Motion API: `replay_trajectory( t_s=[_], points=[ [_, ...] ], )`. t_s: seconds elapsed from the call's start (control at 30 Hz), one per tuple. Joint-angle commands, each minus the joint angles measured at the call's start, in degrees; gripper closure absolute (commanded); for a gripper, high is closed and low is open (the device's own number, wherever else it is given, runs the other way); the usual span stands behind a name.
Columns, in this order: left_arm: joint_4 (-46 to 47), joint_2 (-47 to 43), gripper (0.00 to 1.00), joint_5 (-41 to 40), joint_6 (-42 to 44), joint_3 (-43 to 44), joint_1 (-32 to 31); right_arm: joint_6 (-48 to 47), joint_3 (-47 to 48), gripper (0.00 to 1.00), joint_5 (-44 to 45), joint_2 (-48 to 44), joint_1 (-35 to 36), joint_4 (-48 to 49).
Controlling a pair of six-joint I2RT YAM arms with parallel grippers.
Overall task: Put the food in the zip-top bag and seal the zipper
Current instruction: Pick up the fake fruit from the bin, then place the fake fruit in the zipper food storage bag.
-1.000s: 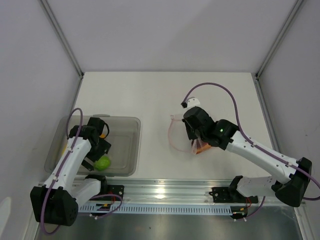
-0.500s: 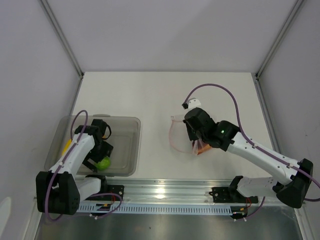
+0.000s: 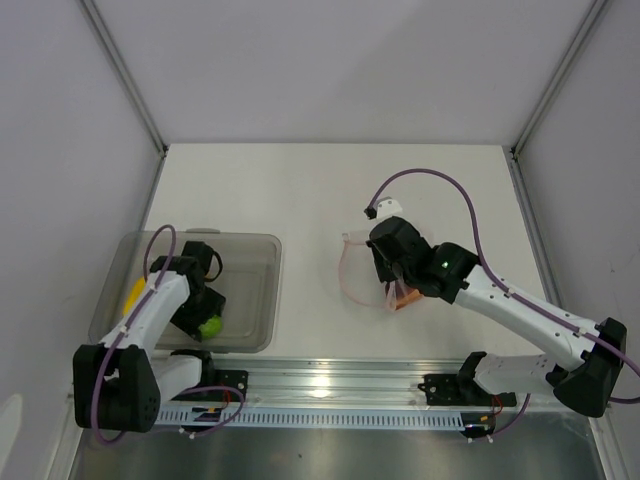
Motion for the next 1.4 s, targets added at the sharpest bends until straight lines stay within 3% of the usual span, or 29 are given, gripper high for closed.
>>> replay_trajectory(
  t_s=[0.0, 0.13, 0.27, 0.3, 0.47, 0.5, 0.53, 0.67, 0.77, 0.9, 1.1, 1.27, 1.37],
  points=[
    [2.0, -3.2, 0.38, 2.2, 1.6, -0.4, 0.7, 0.4, 0.4, 1.00, 1.2, -0.2, 0.2, 1.7],
    [0.9, -6.1, 0.47, 3.6, 2.6, 0.7, 0.7, 0.5, 0.8, 1.00, 1.6, 0.1, 0.2, 1.3],
    [-1.1, -10.6, 0.67, 4.1, 3.4, 4.3, 0.7, 0.4, 1.9, 1.00, 2.3, 0.4, -0.2, 0.4],
    [-1.2, -12.9, 0.77, 4.3, 4.4, 4.9, 0.7, 0.3, 2.5, 1.00, 2.3, 0.5, -0.7, 0.2],
    [3.8, -20.5, 0.99, 11.8, 10.0, 7.8, 0.6, -0.2, 4.4, 1.00, 0.9, 1.4, -2.1, 0.1],
    [7.7, -23.4, 0.99, 17.3, 12.1, 7.7, 0.6, -0.6, 5.2, 1.00, 0.5, 2.0, -2.4, 0.0],
    [7.7, -25.1, 0.99, 17.4, 12.1, 7.0, 0.6, -0.6, 5.5, 1.00, 0.4, 2.0, -2.7, 0.0],
    [28.0, -33.4, 0.99, 37.0, 15.9, 2.4, -0.5, -0.9, 7.5, 1.00, -0.2, 3.7, -3.3, -0.5],
    [35.5, -36.1, 0.99, 41.8, 14.8, 0.1, -3.2, -0.6, 8.4, 1.00, -1.9, 4.1, -3.6, -0.6],
    [46.6, -33.3, 0.99, 47.0, 16.1, 0.7, -9.7, 0.4, 8.3, 1.00, -5.2, 4.0, -3.7, 0.0],
    [54.7, -25.9, 0.99, 43.4, 18.9, 2.9, -25.2, 2.4, 7.3, 1.00, -9.7, 3.1, -3.9, 1.4],
    [57.2, -18.5, 0.99, 34.9, 23.8, 7.5, -38.3, 3.6, 6.7, 1.00, -13.4, 2.2, -4.8, 2.1],
    [58.5, -15.5, 1.00, 32.9, 24.4, 8.7, -41.3, 3.8, 6.7, 1.00, -13.9, 1.9, -5.0, 2.1]
  ],
)
